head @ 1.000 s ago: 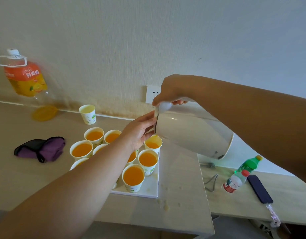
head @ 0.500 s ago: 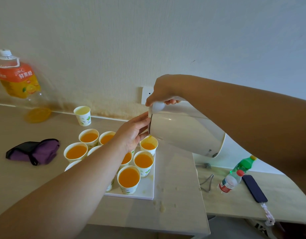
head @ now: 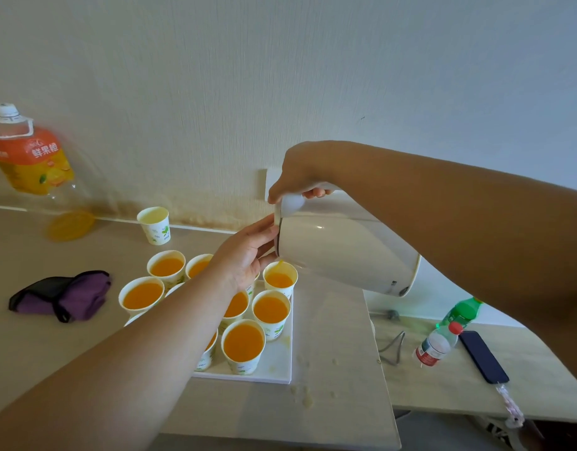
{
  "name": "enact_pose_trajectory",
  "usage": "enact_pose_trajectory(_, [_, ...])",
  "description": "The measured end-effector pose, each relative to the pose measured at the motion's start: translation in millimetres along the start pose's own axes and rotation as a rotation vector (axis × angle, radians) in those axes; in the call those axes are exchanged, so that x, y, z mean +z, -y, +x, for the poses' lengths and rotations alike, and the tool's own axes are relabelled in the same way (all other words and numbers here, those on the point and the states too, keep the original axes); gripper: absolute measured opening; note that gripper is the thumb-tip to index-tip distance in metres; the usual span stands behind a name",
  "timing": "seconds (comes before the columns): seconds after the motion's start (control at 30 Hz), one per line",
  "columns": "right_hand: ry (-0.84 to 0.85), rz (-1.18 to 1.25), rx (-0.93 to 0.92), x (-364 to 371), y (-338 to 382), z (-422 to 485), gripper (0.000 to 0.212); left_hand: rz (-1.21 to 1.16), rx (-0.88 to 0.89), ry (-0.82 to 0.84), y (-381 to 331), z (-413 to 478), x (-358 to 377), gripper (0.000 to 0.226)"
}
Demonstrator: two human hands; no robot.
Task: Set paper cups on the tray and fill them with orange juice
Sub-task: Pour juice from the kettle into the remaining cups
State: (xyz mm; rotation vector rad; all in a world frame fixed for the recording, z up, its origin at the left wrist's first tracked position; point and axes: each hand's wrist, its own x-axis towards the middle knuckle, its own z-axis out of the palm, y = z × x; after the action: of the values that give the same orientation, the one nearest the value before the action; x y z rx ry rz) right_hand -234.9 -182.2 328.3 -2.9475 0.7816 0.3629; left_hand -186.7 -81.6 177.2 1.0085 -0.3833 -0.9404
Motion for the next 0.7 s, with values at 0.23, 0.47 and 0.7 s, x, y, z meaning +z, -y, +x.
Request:
enact_pose_trajectory(0.23, [0.003, 0.006, 0.012, -1.4, 1.4, 1.6, 0.042, -0.002, -0.004, 0.002, -1.5, 1.2, 0.4, 0.021])
enact_pose_trajectory(0.47, [-0.003, -0.014, 0.016, -5.1, 3.1, -1.5, 0.042, -0.020, -0.004, 0.029, -2.6, 3.4, 1.8, 0.022])
enact_pose_trajectory(0.7, [0.003, -0.023, 0.025, -6.2, 5.6, -3.5, 0.042, -0.025, 0.003, 0.041, -3.7, 2.4, 1.0, 0.022])
